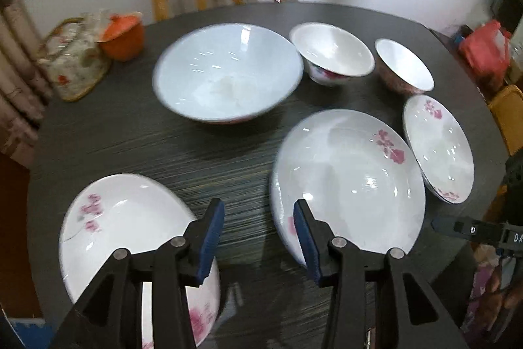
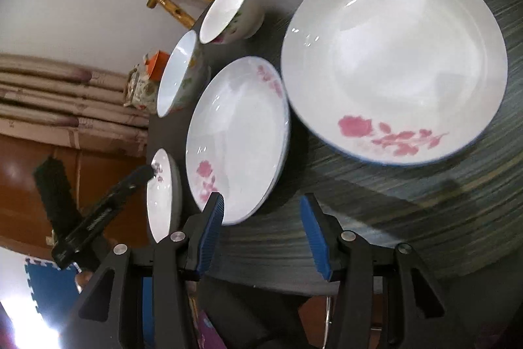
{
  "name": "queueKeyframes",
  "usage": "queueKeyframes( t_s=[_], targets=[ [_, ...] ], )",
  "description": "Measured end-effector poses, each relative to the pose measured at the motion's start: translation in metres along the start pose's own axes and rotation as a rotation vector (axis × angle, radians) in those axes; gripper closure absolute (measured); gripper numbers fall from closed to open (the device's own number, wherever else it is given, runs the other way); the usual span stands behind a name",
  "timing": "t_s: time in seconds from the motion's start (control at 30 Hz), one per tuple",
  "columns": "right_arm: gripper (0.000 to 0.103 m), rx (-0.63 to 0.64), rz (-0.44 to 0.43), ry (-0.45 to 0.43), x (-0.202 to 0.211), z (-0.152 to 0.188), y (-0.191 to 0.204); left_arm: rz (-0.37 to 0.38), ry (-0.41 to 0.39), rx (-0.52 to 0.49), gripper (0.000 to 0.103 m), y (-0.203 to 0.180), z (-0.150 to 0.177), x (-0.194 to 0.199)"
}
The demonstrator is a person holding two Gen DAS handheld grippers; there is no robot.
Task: Organize plates and bowls
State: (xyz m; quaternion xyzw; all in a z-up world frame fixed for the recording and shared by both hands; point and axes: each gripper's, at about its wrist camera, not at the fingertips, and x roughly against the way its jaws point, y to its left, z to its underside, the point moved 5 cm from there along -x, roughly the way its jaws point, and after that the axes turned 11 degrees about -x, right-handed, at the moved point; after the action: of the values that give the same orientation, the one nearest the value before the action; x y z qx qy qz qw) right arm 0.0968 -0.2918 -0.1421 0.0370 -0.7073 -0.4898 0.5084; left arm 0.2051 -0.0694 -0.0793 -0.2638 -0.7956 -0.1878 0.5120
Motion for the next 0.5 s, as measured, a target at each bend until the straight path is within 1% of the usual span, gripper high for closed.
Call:
queueKeyframes(
  t_s=[0.07,0.17,0.27,0.3,0.4,0.5],
  targets=[
    [0.055,-0.005,-0.012,0.002,0.001,-0.005,-0.001,-0.015,0.025,0.000,0.058,-0.001,0.001,-0.011],
    [0.055,-0.002,-0.005,0.001,-0.004,-0.013,0.000,-0.018,0.021,-0.003,0.058,-0.002,-0.003,-0.023],
    [0.056,-0.007,-0.009,0.006,-0.010,-0.016,0.005,-0.036,0.047,0.005,0.058,0.003,-0.004,-0.034],
    [0.056,-0.013,-0.003,0.010,-0.012,-0.017,0.005,-0.046,0.047,0.013,0.058,0.006,-0.004,-0.034],
    [0.056,-0.039,-0.025,0.035,-0.015,-0.020,0.001,-0.057,0.014,0.059,0.058,0.015,-0.002,-0.024],
    [0.056,-0.009,-0.013,0.032,-0.016,-0.022,0.001,-0.021,0.021,0.070,0.058,0.018,-0.002,-0.027]
  ],
)
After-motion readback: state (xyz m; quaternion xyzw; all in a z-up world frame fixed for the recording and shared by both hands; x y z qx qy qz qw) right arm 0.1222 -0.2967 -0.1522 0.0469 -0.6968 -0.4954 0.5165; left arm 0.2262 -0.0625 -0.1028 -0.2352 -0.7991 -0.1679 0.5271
